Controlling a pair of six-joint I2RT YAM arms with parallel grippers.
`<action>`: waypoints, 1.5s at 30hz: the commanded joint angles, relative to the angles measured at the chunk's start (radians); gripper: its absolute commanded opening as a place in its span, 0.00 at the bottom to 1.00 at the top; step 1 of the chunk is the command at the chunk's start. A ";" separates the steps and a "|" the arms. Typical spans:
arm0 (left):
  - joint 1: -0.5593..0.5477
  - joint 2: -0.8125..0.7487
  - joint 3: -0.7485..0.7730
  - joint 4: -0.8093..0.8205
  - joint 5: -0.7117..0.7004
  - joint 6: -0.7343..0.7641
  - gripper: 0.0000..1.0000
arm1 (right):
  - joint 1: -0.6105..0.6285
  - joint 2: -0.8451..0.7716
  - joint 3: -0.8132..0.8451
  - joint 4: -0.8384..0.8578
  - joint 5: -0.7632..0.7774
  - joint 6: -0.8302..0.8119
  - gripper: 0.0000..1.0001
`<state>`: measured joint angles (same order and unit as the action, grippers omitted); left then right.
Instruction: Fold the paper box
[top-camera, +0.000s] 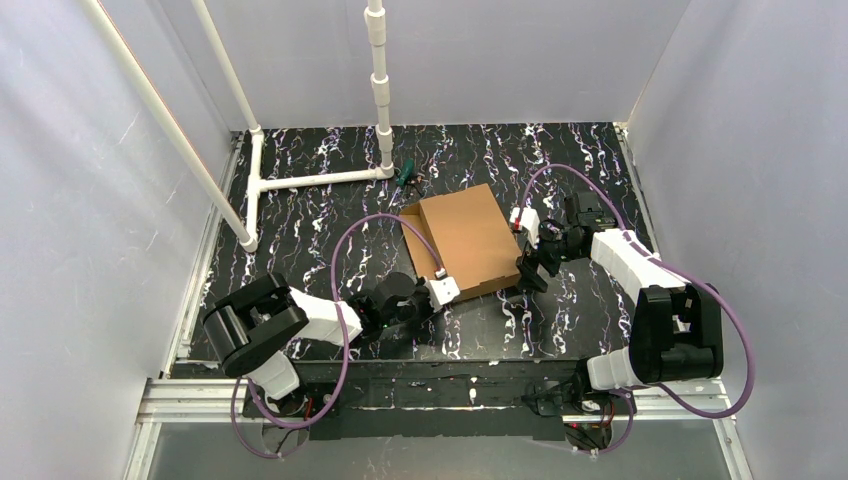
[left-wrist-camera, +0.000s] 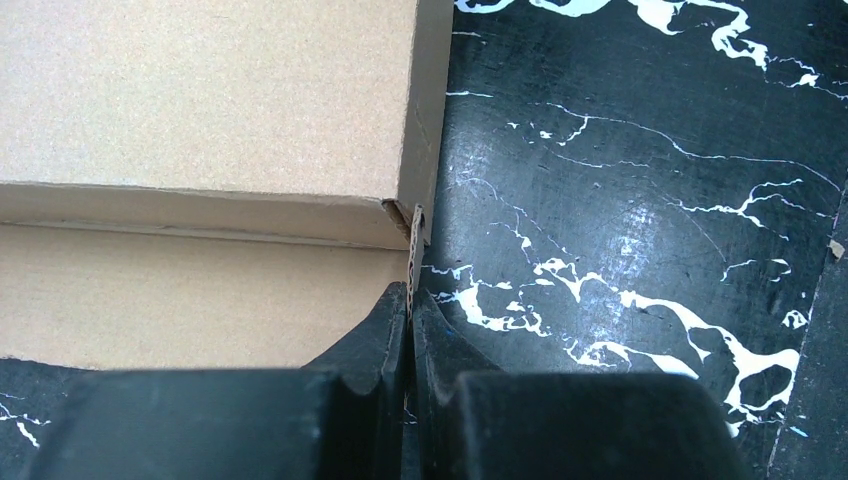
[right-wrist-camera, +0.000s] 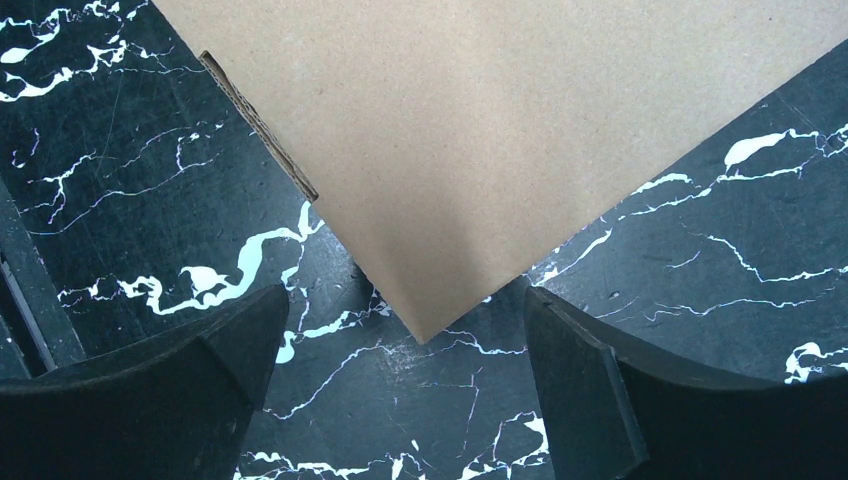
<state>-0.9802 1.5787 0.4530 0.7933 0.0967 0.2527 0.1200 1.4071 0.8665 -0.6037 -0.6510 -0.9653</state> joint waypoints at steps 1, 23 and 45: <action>-0.002 0.009 -0.017 0.018 -0.029 -0.024 0.00 | 0.000 0.006 0.013 0.013 0.008 0.019 0.96; 0.007 0.036 -0.061 0.131 -0.023 -0.078 0.00 | 0.000 0.026 0.011 0.042 0.057 0.054 0.94; 0.009 0.049 -0.062 0.156 -0.036 -0.097 0.00 | 0.000 0.029 0.012 0.035 0.046 0.053 0.94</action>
<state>-0.9768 1.6157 0.4011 0.9432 0.0860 0.1627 0.1200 1.4281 0.8665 -0.5732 -0.5850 -0.9154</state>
